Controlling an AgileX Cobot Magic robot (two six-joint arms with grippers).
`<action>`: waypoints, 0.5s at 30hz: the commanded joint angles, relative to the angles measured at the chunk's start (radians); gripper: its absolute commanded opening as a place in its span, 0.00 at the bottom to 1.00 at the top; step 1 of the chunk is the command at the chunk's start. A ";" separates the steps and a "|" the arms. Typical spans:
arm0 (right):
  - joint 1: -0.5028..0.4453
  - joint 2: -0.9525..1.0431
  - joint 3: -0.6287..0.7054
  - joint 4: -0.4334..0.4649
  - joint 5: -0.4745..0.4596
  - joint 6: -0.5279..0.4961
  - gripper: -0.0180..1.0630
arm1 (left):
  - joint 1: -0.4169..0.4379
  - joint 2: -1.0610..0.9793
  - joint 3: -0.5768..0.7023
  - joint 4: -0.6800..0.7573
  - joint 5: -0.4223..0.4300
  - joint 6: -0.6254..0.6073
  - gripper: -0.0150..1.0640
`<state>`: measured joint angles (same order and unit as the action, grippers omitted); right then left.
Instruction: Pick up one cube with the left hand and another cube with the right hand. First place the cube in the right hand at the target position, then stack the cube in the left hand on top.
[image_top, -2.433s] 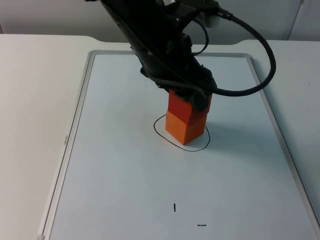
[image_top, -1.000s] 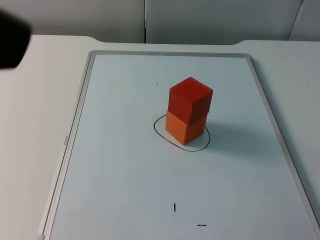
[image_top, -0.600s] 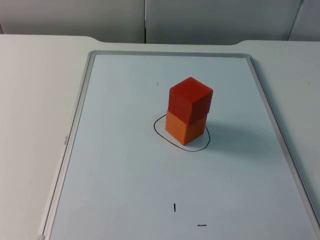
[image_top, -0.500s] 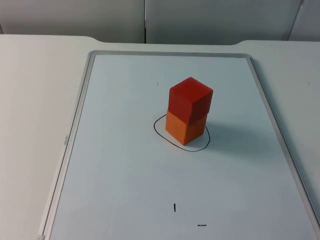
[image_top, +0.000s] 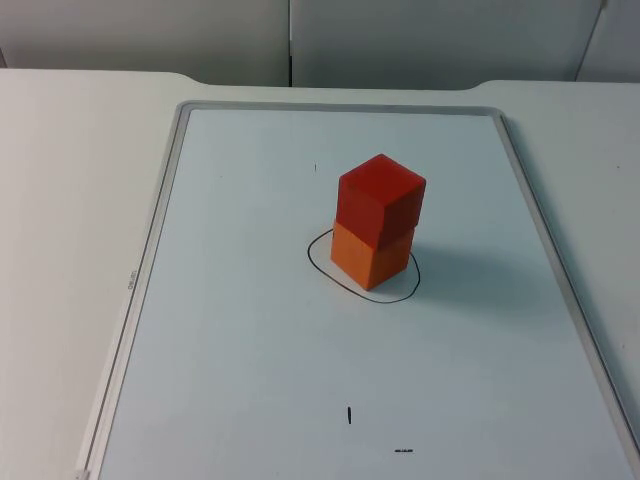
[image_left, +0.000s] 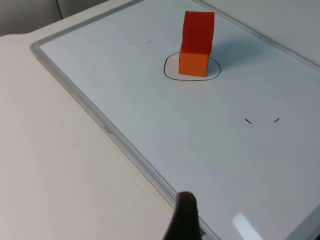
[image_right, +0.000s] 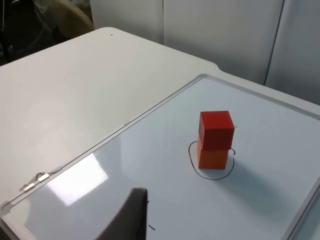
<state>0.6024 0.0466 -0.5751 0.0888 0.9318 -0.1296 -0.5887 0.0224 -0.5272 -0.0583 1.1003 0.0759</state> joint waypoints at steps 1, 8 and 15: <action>-0.002 -0.020 0.005 -0.018 0.016 0.012 0.94 | -0.001 -0.022 0.006 0.015 -0.011 -0.020 0.64; -0.002 -0.047 0.005 -0.089 0.059 0.090 0.94 | -0.001 -0.022 0.015 0.034 -0.023 -0.031 0.64; -0.002 -0.047 0.038 -0.089 0.075 0.104 0.94 | -0.001 -0.022 0.015 0.044 -0.023 -0.049 0.96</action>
<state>0.6024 0.0036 -0.5433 0.0000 1.0047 -0.0368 -0.5887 0.0044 -0.5143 -0.0219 1.0888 0.0464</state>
